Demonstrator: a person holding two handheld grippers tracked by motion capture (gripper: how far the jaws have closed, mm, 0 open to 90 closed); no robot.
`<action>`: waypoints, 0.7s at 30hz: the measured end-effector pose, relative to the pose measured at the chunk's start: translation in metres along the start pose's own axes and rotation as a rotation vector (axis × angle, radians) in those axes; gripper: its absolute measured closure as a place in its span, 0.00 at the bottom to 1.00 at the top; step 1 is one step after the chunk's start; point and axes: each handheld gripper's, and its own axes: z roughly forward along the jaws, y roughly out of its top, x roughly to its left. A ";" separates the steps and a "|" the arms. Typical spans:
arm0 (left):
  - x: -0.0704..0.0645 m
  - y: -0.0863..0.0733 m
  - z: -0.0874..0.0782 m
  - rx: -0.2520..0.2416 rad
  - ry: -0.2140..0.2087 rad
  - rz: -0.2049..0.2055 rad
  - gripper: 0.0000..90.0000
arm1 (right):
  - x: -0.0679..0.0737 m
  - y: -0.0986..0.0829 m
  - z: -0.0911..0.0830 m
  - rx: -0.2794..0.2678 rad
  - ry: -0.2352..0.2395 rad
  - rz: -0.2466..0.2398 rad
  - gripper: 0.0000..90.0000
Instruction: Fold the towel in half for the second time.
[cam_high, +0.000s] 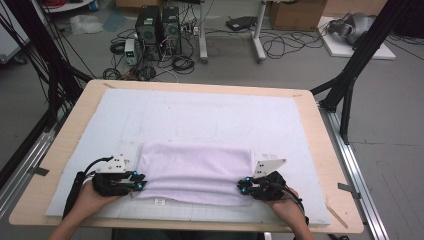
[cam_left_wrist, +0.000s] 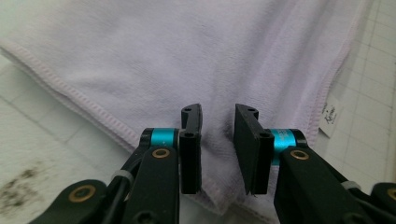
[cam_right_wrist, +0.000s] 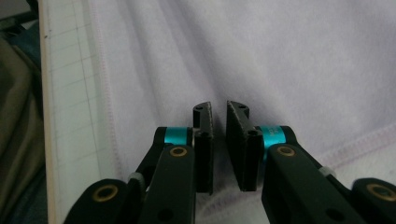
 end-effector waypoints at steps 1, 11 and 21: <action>0.000 0.001 -0.002 -0.017 -0.001 -0.007 0.79 | 0.000 0.000 -0.002 0.000 -0.002 0.002 0.90; -0.001 -0.001 0.011 0.009 -0.012 0.014 0.80 | 0.003 0.011 0.012 0.024 -0.005 -0.044 0.77; -0.008 0.013 -0.017 -0.074 -0.005 0.015 0.96 | 0.008 0.019 -0.013 -0.064 0.032 -0.041 0.97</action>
